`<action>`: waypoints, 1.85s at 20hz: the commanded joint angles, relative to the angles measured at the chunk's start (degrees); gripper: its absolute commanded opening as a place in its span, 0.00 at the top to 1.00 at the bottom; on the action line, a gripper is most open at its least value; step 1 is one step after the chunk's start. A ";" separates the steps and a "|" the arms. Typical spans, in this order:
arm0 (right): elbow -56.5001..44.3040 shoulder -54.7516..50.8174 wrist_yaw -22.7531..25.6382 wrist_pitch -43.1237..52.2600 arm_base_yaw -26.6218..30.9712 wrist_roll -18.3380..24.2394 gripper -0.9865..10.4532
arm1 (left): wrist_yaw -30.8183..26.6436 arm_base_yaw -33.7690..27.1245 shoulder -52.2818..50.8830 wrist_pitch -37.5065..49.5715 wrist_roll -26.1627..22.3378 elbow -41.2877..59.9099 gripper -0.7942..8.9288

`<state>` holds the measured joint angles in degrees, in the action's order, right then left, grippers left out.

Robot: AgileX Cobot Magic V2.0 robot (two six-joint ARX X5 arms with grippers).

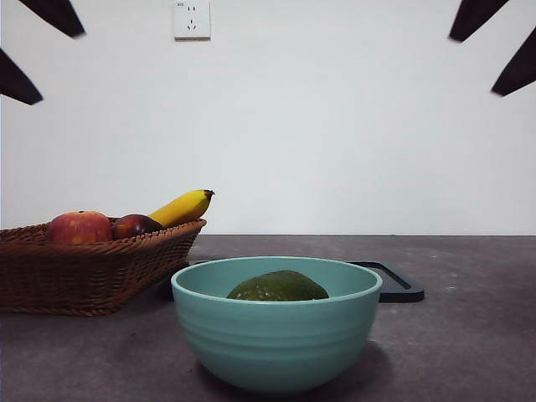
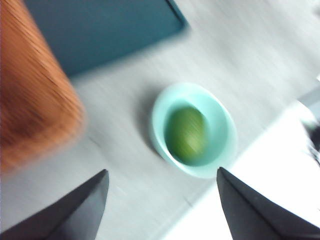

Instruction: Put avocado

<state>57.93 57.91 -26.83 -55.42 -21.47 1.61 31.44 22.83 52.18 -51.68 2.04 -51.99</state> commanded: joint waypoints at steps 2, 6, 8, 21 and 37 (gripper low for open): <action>1.05 4.87 -0.15 2.32 -2.45 -0.98 0.60 | 3.32 0.72 -1.31 -5.11 -5.29 -0.42 0.56; 1.05 11.74 1.53 6.27 -7.34 -1.20 0.60 | 3.32 1.25 -2.58 -6.80 -5.77 -0.42 0.57; 1.05 15.17 3.85 8.48 -9.66 -1.20 0.60 | 3.32 1.25 -2.82 -6.86 -5.86 -0.42 0.57; 1.05 30.82 14.82 18.73 -19.26 -1.22 0.67 | 3.32 1.25 -2.82 -7.02 -5.88 -0.42 0.57; 2.08 34.05 13.20 20.41 -20.37 -4.33 0.91 | 3.30 1.25 -2.82 -7.02 -5.88 -0.42 0.57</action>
<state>58.43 91.24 -13.47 -35.51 -41.30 -1.13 34.46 23.77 49.06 -58.92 -2.74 -51.99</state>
